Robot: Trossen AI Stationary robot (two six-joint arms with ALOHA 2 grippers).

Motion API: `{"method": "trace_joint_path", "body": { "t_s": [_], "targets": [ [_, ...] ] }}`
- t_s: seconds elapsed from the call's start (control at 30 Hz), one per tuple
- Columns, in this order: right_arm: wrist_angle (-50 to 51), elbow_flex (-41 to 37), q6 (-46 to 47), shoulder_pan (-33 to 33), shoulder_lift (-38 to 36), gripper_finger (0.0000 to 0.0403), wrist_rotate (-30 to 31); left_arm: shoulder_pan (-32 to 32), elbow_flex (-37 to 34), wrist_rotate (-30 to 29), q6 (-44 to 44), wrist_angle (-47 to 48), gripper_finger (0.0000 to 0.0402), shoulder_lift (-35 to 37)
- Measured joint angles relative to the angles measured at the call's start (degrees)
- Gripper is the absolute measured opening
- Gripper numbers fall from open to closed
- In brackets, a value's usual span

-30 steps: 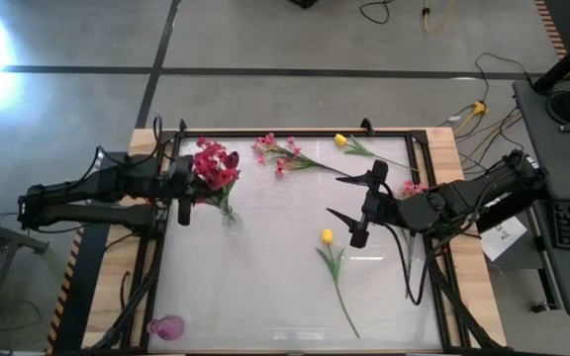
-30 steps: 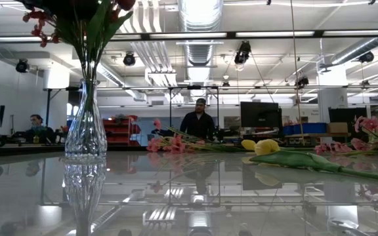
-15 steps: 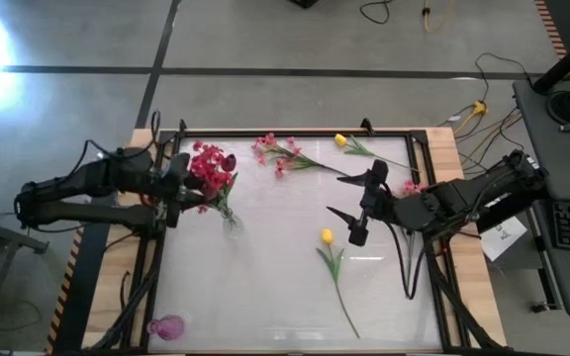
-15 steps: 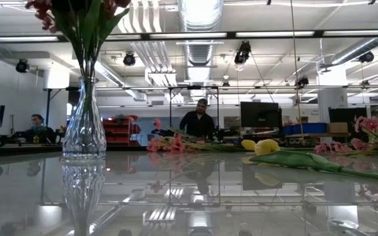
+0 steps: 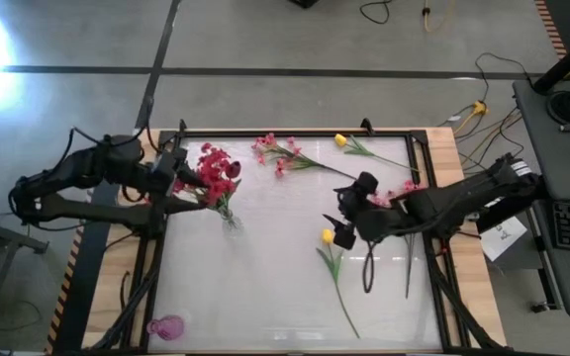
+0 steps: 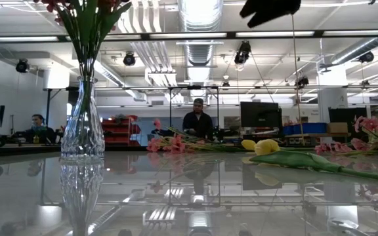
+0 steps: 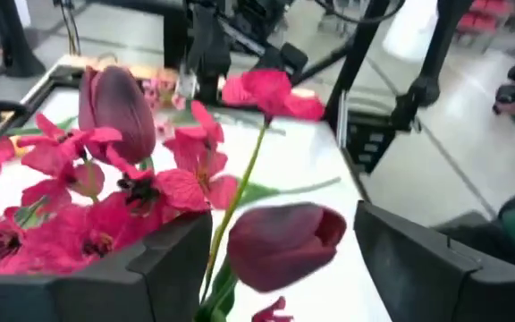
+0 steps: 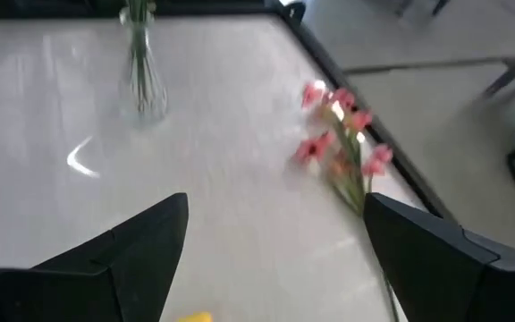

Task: Sort flowers into vase by color
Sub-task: Put the left pink flower into the purple vase

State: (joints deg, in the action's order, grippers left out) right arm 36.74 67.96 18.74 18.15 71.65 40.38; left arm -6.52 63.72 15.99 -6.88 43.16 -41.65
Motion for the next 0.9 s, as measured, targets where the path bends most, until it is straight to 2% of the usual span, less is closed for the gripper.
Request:
{"method": "trace_joint_path", "body": {
  "t_s": [0.1, 0.23, 0.37, 0.53, 0.67, 0.8, 0.9],
  "targets": [
    [-0.01, 0.0, 0.02, -4.17, 2.26, 0.0329, -5.15, 0.0, 4.55, -0.65, 2.16, 1.97, 0.0263, -0.64],
    [-0.11, 0.0, -2.12, -13.22, 6.55, 0.0329, -13.66, 0.0, 11.05, -1.94, 6.83, 1.63, 0.0263, -0.69],
    [-3.6, 0.0, -7.77, -23.7, 11.09, 0.0329, -21.86, 0.09, 12.59, -1.06, 9.92, -0.64, 0.0263, 0.56],
    [-9.76, 0.0, -17.93, -34.97, 18.75, 0.0329, -30.13, 0.11, 8.37, -0.17, 10.78, -1.25, 0.0263, 3.34],
    [-14.17, 0.34, -22.32, -42.56, 26.13, 0.0329, -37.59, 0.11, 2.23, -0.44, 9.5, -4.22, 0.0255, 5.72],
    [-15.09, 3.16, -24.71, -48.84, 33.61, 0.0325, -40.68, 0.11, -2.29, -0.46, 9.16, -5.27, 0.0243, 7.52],
    [-13.96, 5.58, -27.47, -50.73, 38.18, 0.0308, -41.0, 0.11, -3.21, -0.94, 9.16, -5.26, 0.0236, 8.86]
  ]
}}
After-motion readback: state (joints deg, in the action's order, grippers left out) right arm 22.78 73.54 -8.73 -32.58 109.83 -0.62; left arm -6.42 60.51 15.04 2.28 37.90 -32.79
